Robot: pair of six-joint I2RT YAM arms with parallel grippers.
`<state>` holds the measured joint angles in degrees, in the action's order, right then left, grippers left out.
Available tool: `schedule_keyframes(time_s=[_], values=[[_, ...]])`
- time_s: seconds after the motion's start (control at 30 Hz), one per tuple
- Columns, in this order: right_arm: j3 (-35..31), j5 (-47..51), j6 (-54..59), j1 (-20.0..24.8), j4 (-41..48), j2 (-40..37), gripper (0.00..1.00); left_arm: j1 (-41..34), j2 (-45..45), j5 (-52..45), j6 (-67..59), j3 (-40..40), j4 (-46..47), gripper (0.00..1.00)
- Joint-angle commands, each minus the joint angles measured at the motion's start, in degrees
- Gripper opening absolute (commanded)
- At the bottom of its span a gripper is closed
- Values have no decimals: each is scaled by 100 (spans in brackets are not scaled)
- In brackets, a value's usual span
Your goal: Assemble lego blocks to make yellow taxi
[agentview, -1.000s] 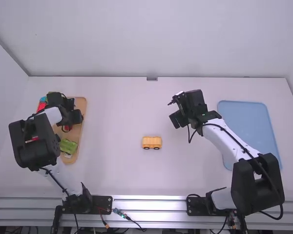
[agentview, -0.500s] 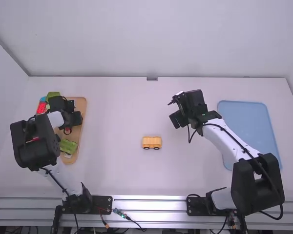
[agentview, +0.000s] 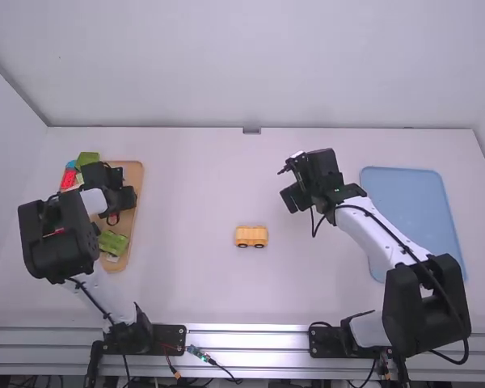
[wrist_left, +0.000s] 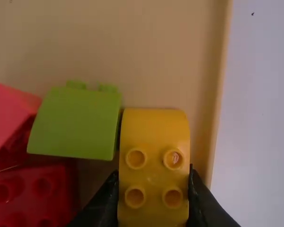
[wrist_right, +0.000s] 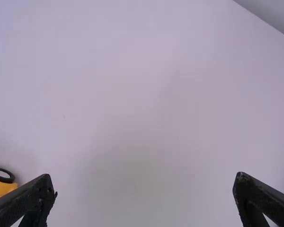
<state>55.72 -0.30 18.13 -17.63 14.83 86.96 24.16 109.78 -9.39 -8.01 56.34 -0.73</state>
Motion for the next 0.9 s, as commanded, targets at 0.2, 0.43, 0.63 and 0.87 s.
schedule_keyframes(time_s=[0.2,0.43,0.63,0.87], values=[[55,-4,-9,7,50,-114,99,-66,-398,-22,269,216,667,2],[-190,-1040,546,33,-232,-125,99,-470,-1532,-544,-354,-177,765,2],[-809,-2249,857,299,-925,-125,99,-1043,-2269,-1766,-2004,-577,1102,2],[-2052,-3786,1473,645,-2341,-122,99,-2028,-2376,-3182,-4677,-627,1978,2]])
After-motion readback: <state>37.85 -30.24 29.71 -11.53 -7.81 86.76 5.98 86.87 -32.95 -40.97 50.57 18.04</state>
